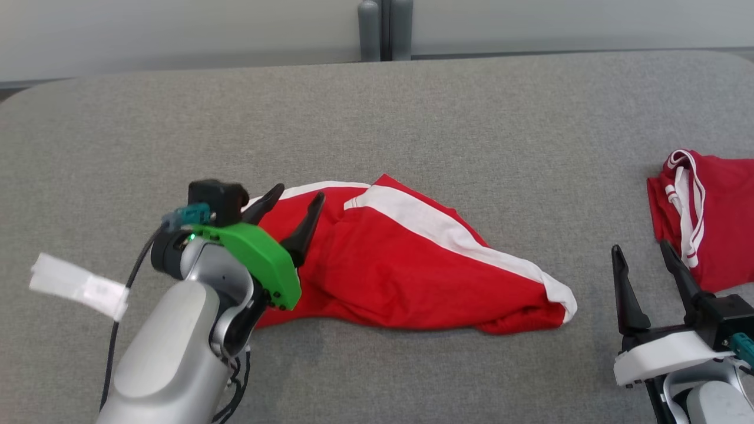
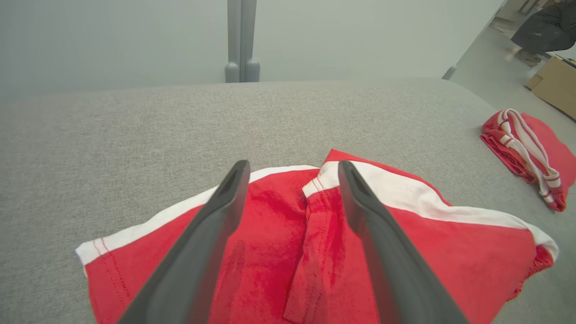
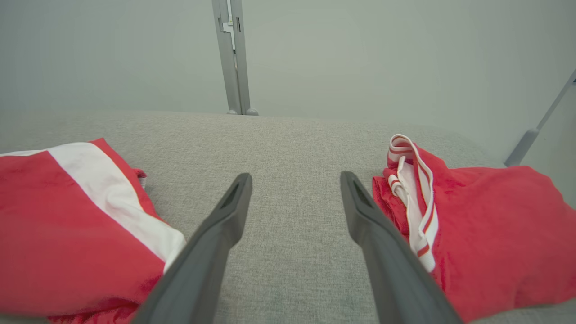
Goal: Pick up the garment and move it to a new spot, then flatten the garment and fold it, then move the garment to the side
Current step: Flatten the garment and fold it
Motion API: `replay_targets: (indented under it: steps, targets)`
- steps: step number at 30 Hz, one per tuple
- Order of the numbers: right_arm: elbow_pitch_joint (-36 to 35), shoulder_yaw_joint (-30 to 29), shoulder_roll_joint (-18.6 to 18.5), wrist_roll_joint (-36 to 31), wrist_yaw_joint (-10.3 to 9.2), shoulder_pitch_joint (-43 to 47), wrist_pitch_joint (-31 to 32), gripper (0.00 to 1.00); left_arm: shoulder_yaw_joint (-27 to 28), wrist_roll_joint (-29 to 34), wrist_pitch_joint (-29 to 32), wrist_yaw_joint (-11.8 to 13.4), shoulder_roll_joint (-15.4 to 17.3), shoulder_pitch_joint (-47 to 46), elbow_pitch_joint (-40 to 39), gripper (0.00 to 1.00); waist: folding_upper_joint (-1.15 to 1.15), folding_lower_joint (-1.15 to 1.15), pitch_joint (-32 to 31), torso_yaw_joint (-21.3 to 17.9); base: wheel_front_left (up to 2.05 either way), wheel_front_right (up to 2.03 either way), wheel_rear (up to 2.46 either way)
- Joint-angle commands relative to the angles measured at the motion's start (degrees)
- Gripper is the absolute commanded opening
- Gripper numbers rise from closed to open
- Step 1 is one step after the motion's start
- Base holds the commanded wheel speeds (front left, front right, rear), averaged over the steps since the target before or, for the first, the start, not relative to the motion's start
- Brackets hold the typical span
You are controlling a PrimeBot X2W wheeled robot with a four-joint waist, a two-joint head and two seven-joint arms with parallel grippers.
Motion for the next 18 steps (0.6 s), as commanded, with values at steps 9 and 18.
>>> replay_targets:
  steps: [9, 18]
  targets:
    - [-0.3, 0.8, -0.2, 0.3, -0.09, -3.9, -0.2, 1.00, -3.0, -3.6, 10.1, -0.2, -0.5, -12.4, 14.4, 1.00, 0.00, 0.00, 8.7, -7.5, 0.00, 0.00, 0.00]
    - [-0.4, 0.0, 0.7, 0.2, -0.09, -3.6, -0.2, 1.00, -7.2, -8.2, 10.7, -0.2, -0.1, -13.9, 18.8, 1.00, 0.00, 0.00, 8.5, -9.3, 0.00, 0.00, 0.00]
